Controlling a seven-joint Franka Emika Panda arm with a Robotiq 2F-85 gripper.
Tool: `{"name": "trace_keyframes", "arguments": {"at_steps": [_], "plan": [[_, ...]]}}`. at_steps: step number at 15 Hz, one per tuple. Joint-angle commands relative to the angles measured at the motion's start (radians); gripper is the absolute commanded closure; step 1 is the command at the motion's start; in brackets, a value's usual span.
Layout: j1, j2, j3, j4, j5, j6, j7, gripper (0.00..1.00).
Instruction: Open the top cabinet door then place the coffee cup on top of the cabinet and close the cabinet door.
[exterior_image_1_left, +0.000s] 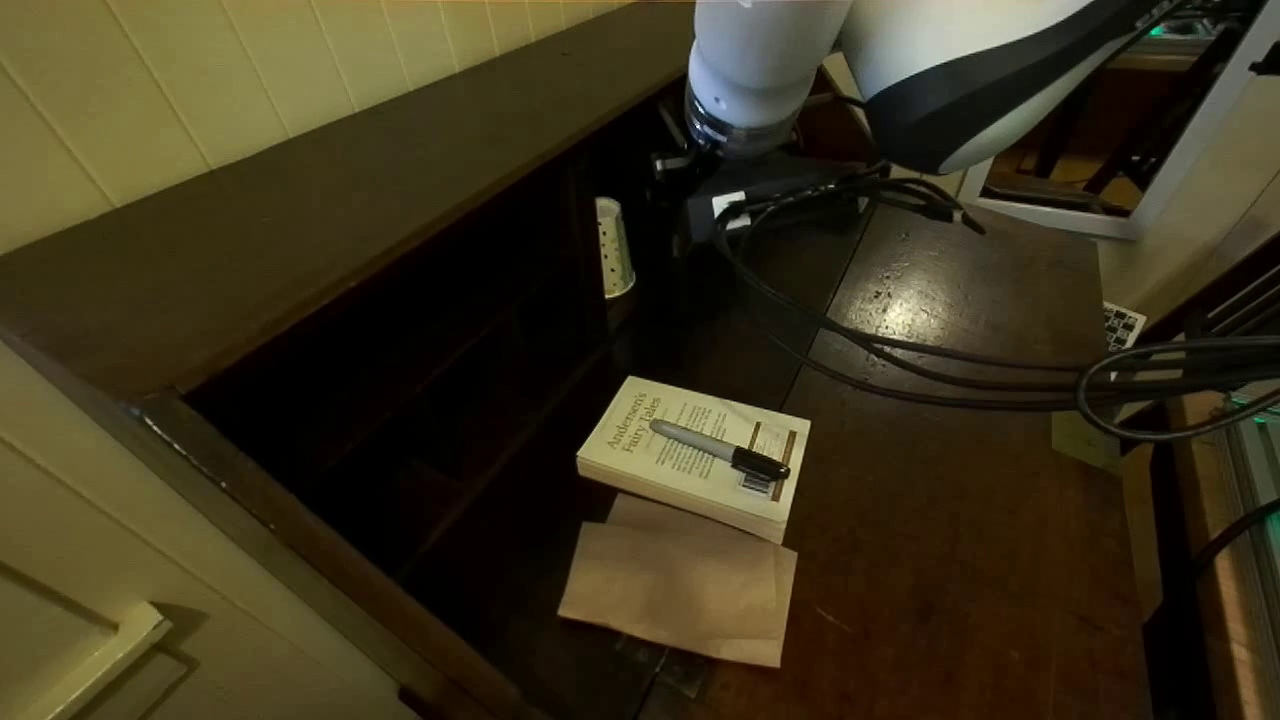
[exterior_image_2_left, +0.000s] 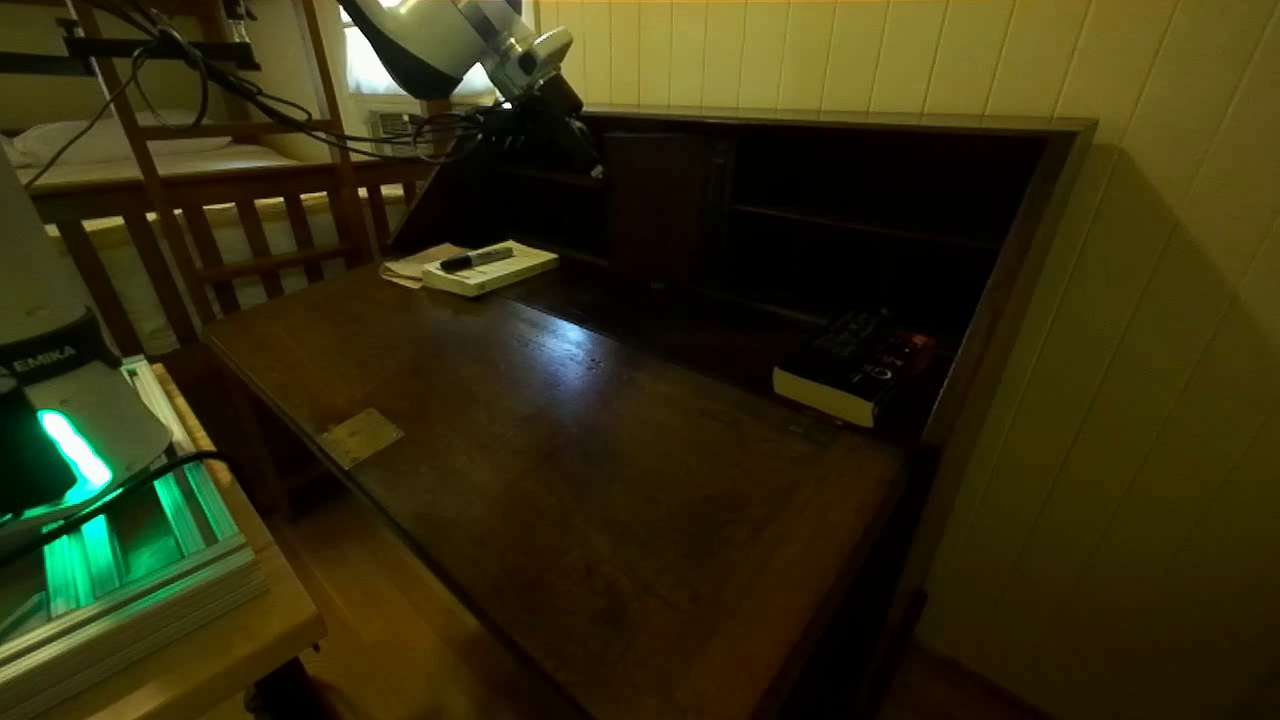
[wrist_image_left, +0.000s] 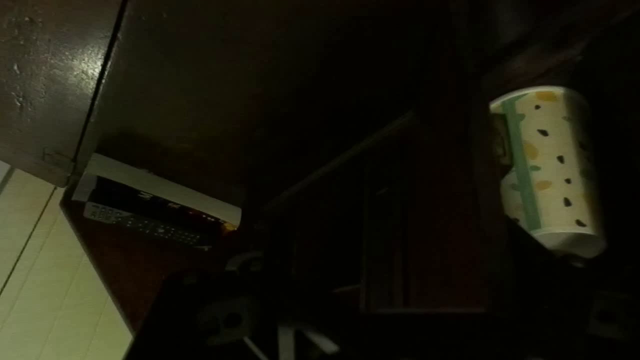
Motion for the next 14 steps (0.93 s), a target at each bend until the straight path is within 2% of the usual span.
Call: {"name": "trace_keyframes", "arguments": {"at_steps": [1,7,14], "plan": [[-0.017,-0.013,-0.003,-0.012,0.076,-0.030,-0.084,0.00],[-0.014,-0.041,-0.012,-0.026,0.141,-0.132,-0.156,0.00],[-0.025,-0.101,-0.022,-0.043,0.164,-0.246,-0.183,0.00]]}}
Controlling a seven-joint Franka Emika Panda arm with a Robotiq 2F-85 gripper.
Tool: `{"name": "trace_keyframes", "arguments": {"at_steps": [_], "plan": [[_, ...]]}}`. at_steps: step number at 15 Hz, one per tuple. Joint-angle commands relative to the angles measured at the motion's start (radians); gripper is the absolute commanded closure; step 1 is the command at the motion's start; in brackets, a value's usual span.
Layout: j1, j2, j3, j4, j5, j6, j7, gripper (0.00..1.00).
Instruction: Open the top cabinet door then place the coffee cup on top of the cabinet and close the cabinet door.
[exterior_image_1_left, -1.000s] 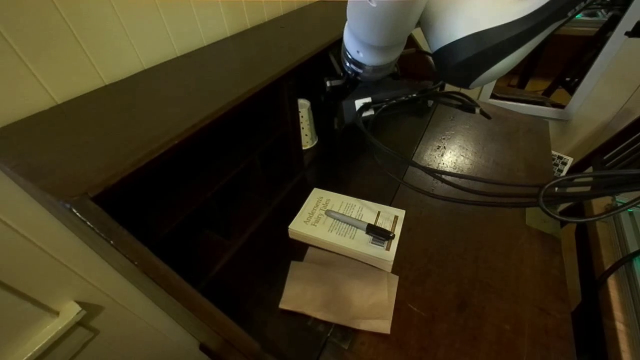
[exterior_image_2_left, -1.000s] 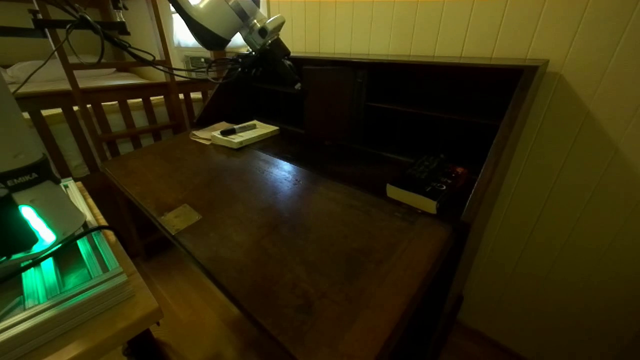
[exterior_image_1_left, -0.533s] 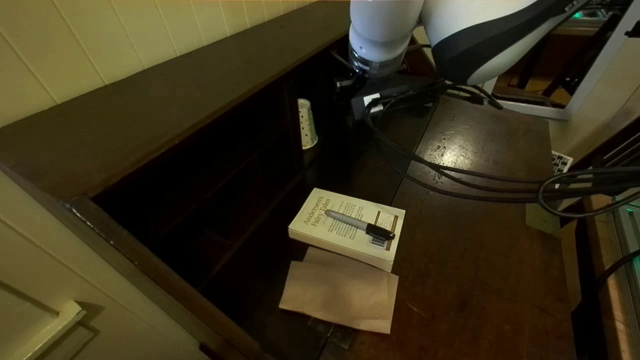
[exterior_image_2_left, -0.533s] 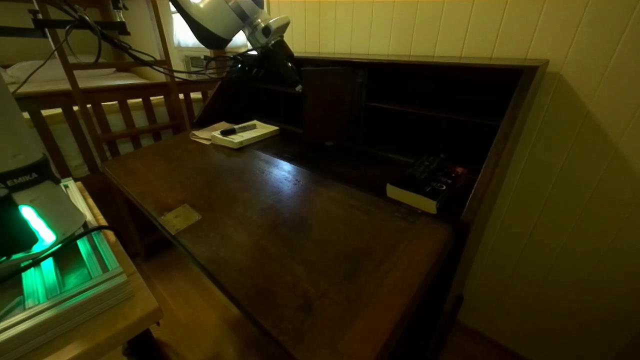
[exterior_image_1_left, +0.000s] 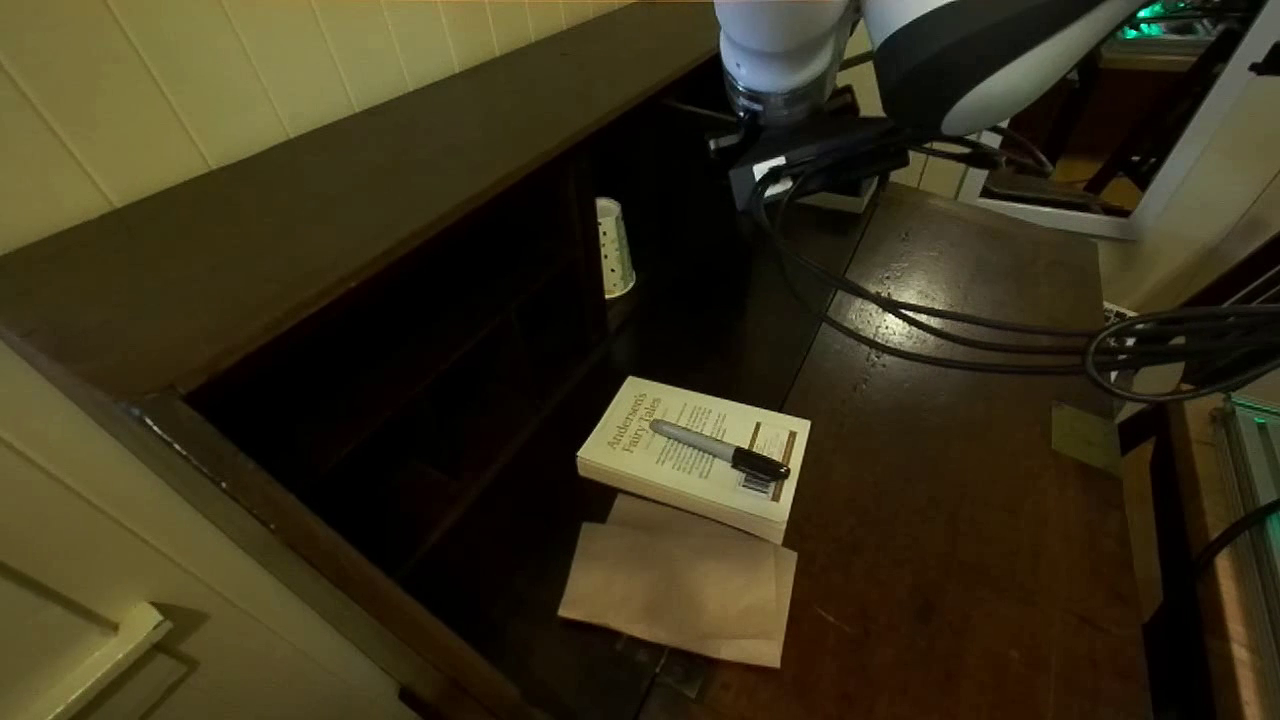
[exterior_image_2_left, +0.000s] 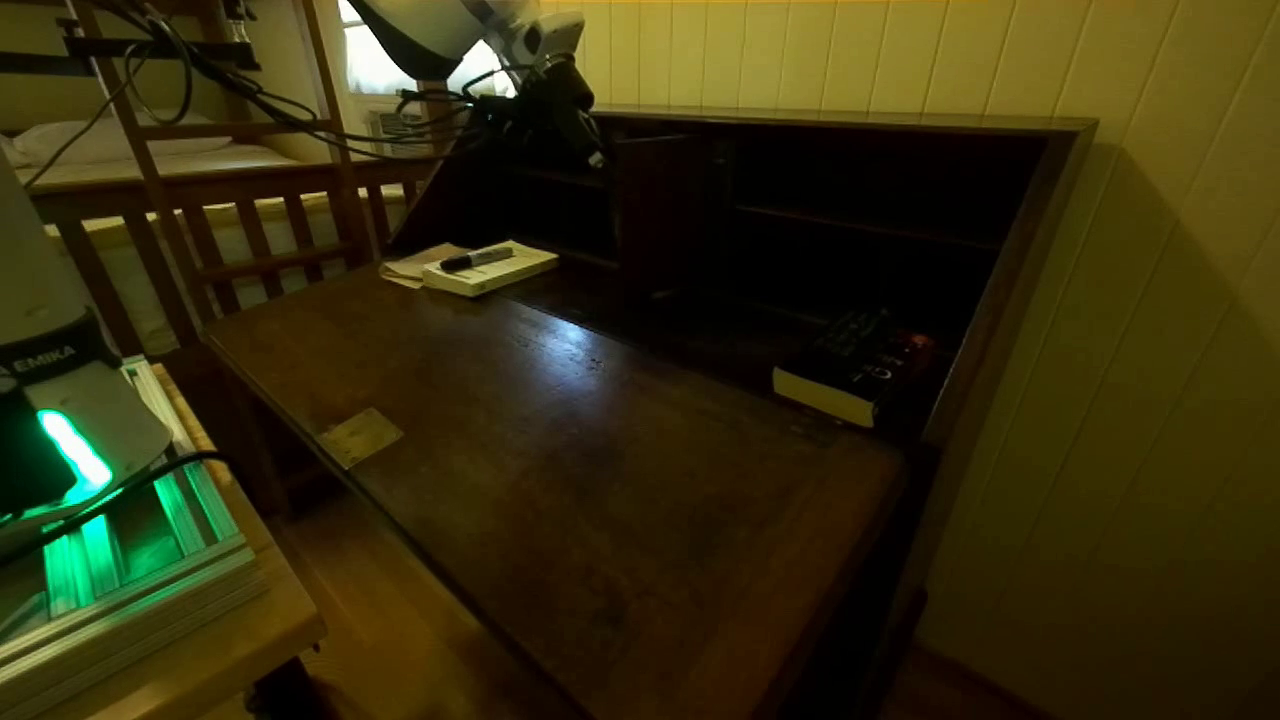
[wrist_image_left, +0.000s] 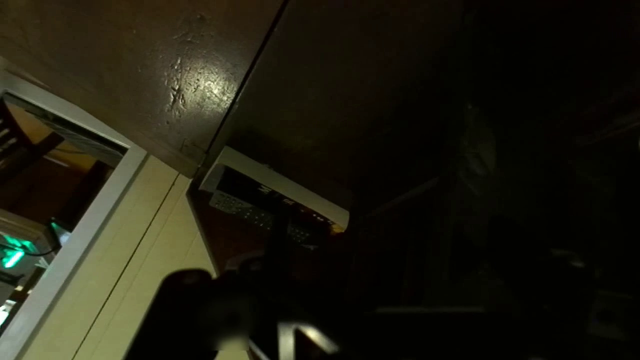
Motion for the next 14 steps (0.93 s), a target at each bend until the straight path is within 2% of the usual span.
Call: {"name": "trace_keyframes", "arguments": {"at_steps": [1,8,14], "plan": [[-0.013,-0.059,-0.004,-0.035,0.019,-0.034,-0.035,0.00],[-0.041,-0.086,-0.021,-0.047,0.022,-0.042,-0.047,0.00],[-0.030,-0.141,0.009,-0.083,0.112,0.018,-0.110,0.00]]}}
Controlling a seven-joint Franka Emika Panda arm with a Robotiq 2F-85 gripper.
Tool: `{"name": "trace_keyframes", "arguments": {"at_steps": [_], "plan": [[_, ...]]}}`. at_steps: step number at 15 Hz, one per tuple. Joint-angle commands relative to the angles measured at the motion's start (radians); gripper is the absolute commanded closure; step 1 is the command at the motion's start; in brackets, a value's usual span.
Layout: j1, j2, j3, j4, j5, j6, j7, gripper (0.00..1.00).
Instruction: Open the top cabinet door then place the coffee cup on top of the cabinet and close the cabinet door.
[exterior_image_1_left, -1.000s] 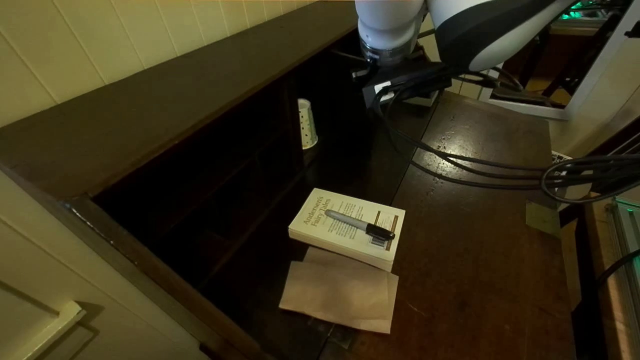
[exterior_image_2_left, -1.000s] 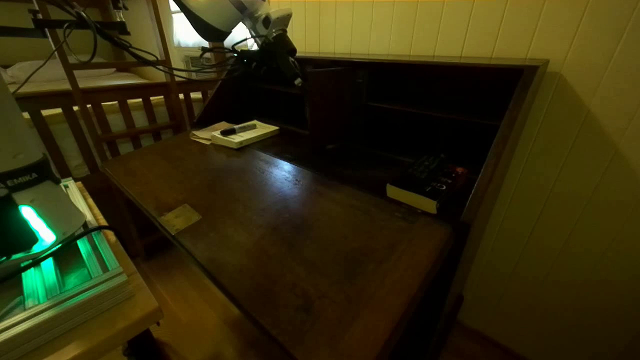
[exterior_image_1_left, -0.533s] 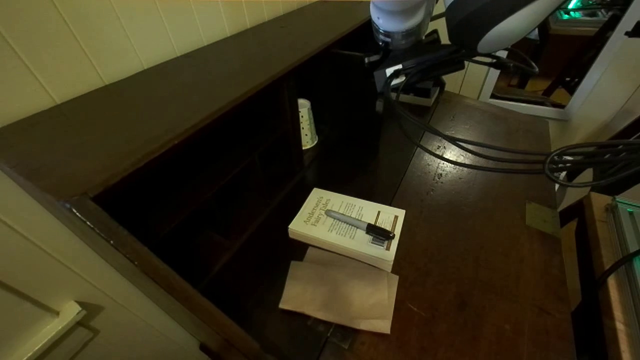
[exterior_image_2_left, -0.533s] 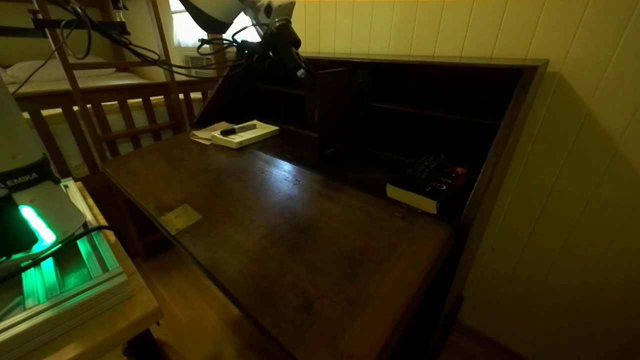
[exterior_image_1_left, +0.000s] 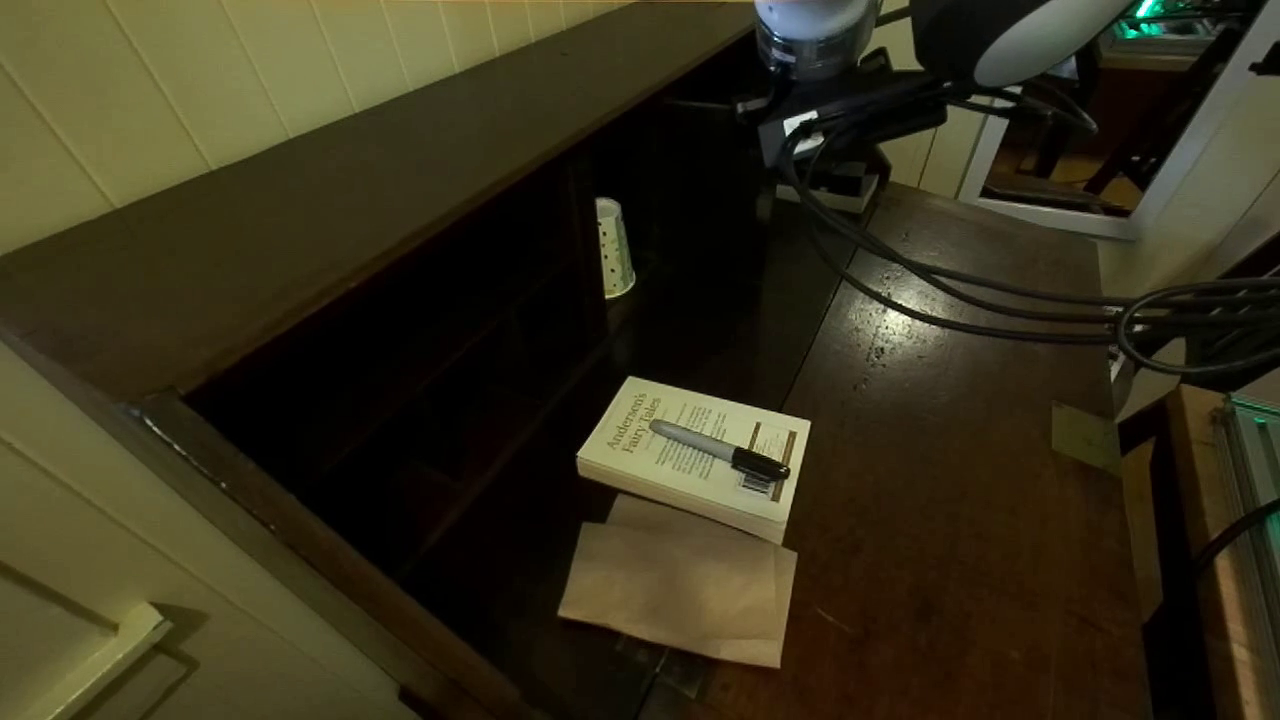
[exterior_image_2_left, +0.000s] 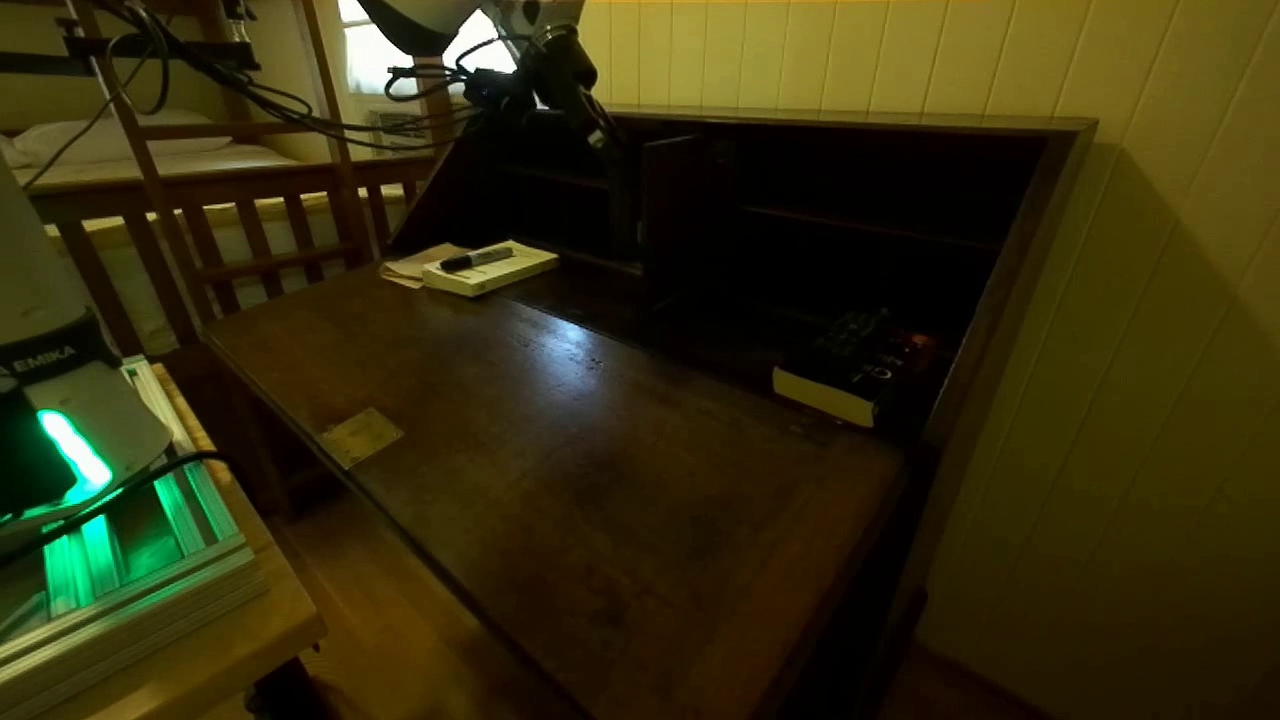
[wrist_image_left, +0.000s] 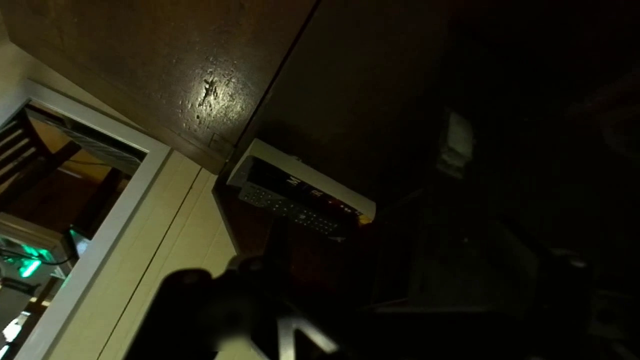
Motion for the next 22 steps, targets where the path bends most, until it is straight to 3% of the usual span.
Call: {"name": "trace_keyframes", "arguments": {"at_steps": [1,7,22], "plan": [[0.006,-0.065,0.021,-0.046,0.087,0.030,-0.061,0.00],[0.009,-0.022,0.027,-0.015,0.121,0.072,-0.027,0.00],[0.007,0.215,-0.090,0.089,0.038,0.466,0.317,0.00]]}}
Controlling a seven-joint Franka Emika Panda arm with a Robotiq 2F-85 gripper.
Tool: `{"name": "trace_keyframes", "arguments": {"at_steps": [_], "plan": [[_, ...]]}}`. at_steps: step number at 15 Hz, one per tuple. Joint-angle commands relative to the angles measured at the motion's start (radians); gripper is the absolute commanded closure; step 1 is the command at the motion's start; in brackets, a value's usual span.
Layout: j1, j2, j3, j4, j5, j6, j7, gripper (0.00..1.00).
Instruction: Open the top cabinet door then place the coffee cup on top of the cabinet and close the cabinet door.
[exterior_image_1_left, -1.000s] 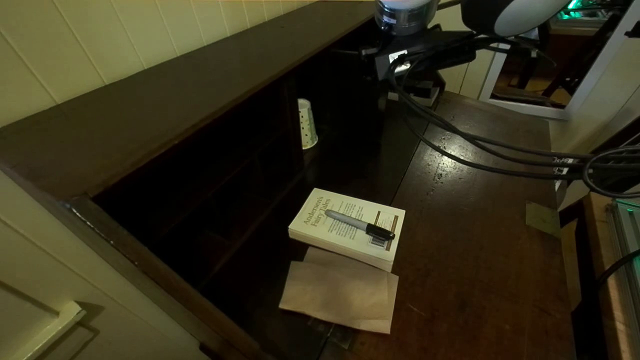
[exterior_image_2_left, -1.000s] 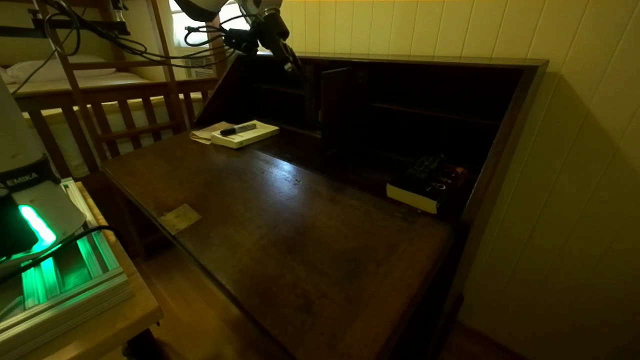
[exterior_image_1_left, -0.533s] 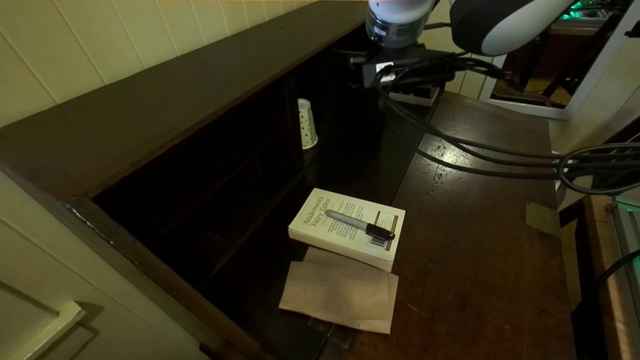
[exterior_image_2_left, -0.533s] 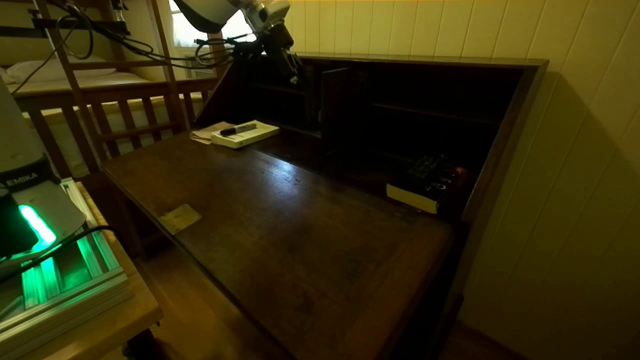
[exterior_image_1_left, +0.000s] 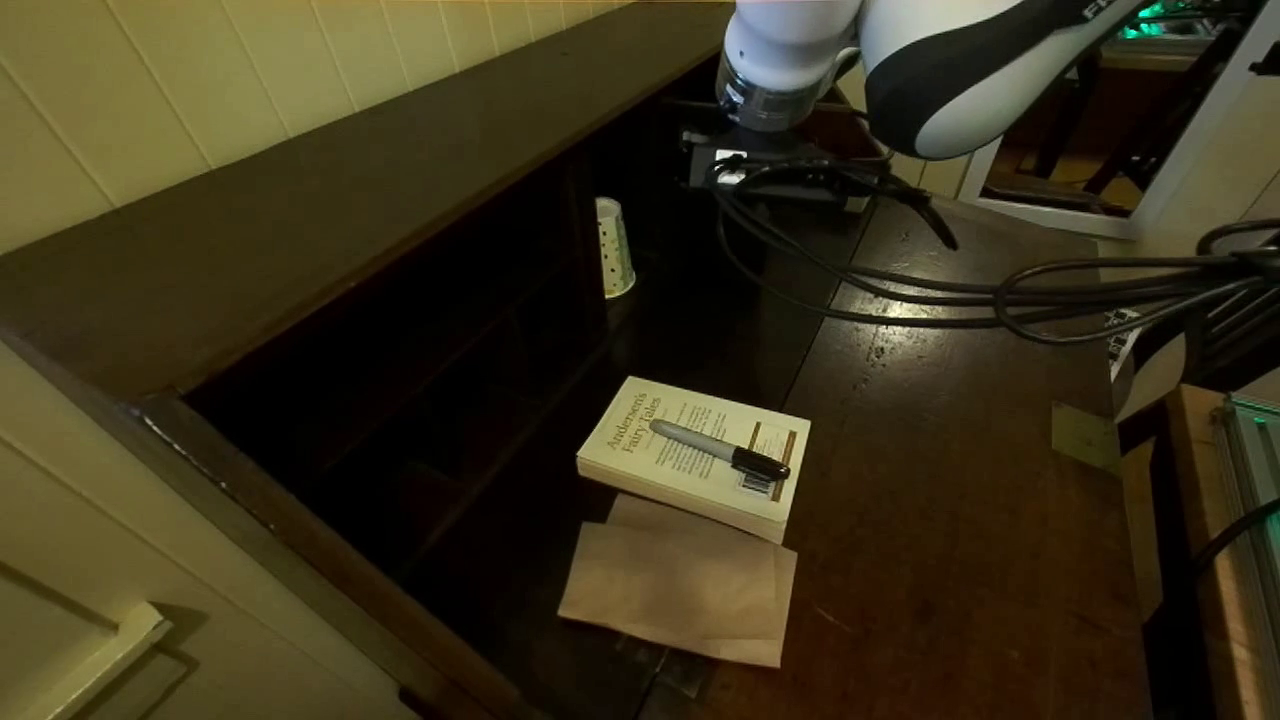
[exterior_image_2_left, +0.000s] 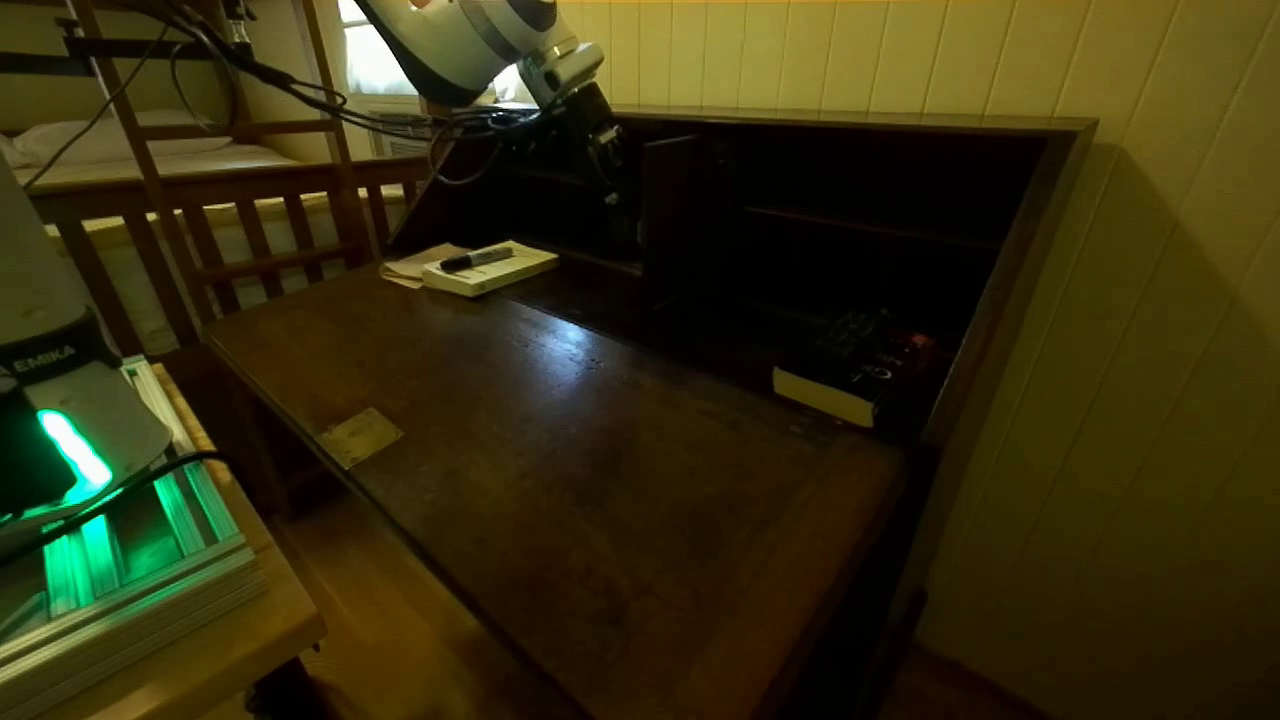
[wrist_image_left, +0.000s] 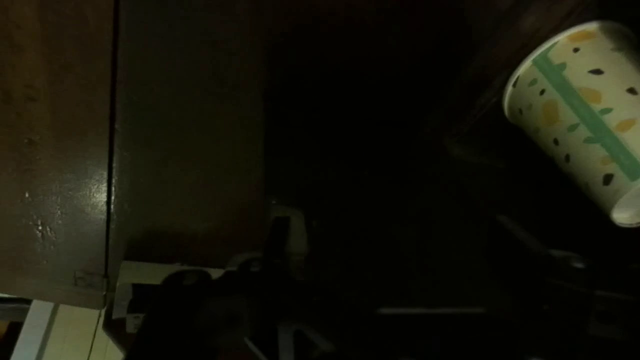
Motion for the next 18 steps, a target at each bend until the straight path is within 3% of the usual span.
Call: {"name": "trace_keyframes", "arguments": {"at_steps": [1,11,18], "plan": [[0.003,0.070,-0.029,0.058,-0.043,0.085,0.109,0.00],[0.029,0.178,-0.111,0.156,-0.179,0.319,0.308,0.00],[0.023,0.231,-0.117,0.181,-0.152,0.457,0.326,0.00]]}}
